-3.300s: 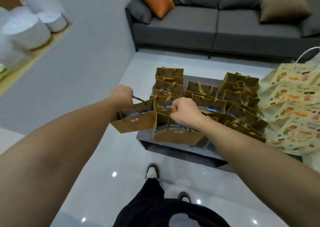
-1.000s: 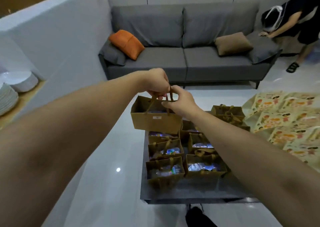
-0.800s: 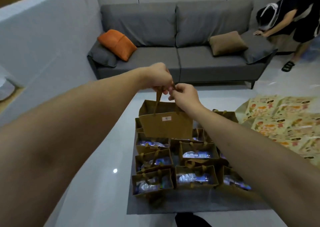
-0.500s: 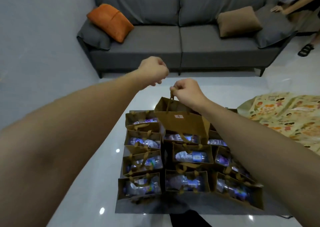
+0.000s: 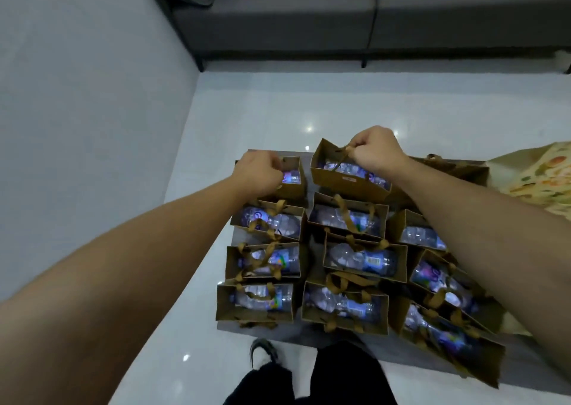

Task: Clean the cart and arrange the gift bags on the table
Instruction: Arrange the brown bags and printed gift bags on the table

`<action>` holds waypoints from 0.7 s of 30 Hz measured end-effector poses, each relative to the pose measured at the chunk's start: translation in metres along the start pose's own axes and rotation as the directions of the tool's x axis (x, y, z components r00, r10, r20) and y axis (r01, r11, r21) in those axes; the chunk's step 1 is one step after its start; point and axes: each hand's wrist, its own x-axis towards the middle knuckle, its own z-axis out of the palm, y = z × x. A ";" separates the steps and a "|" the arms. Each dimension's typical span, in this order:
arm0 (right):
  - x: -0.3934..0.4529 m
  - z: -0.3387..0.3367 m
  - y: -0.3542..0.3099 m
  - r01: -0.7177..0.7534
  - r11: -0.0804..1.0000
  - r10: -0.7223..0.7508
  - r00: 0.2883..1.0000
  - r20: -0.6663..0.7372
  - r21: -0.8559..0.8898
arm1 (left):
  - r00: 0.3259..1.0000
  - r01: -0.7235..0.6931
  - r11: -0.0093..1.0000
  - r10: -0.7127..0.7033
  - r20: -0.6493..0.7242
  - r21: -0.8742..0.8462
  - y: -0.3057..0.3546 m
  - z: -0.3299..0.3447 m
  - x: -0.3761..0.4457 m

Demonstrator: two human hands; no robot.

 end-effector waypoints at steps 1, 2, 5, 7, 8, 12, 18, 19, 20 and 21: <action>0.006 0.005 0.007 -0.011 1.000 0.011 1.000 0.016 -0.006 | 1.000 0.015 0.999 -0.015 -0.009 0.028 -0.007 0.004 0.002; 0.011 0.010 0.013 -0.014 1.000 0.015 0.999 0.028 -0.016 | 0.999 0.033 0.998 -0.032 -0.028 0.046 -0.015 0.008 0.005; 0.025 0.020 0.031 -0.020 0.991 0.026 0.999 0.038 -0.131 | 0.990 0.111 0.992 -0.106 -0.091 0.056 -0.041 0.020 0.017; 0.030 0.028 0.043 -0.056 0.979 0.066 0.997 0.044 -0.196 | 0.982 0.166 0.985 -0.161 -0.098 0.045 -0.055 0.027 0.024; 0.031 0.033 0.046 -0.080 0.977 0.089 0.995 0.038 -0.199 | 0.978 0.189 0.981 -0.185 -0.099 0.038 -0.062 0.030 0.028; 0.024 0.063 0.040 -0.027 0.963 0.009 0.998 -0.068 -0.269 | 0.964 0.249 0.968 -0.249 -0.094 -0.008 -0.091 0.043 0.050; 0.034 0.139 0.005 0.222 0.929 -0.257 0.963 -0.085 -0.296 | 0.920 0.364 0.922 -0.378 -0.101 -0.131 -0.138 0.057 0.106; 0.048 0.149 0.001 0.185 0.918 -0.219 0.974 -0.058 -0.351 | 0.915 0.380 0.913 -0.394 -0.083 -0.149 -0.146 0.060 0.118; 0.063 0.158 -0.003 0.131 0.893 -0.156 0.988 -0.024 -0.430 | 0.911 0.396 0.901 -0.410 -0.051 -0.175 -0.154 0.063 0.129; 0.076 0.165 -0.004 0.076 0.857 -0.093 0.996 -0.009 -0.509 | 0.905 0.414 0.885 -0.426 -0.009 -0.215 -0.161 0.068 0.138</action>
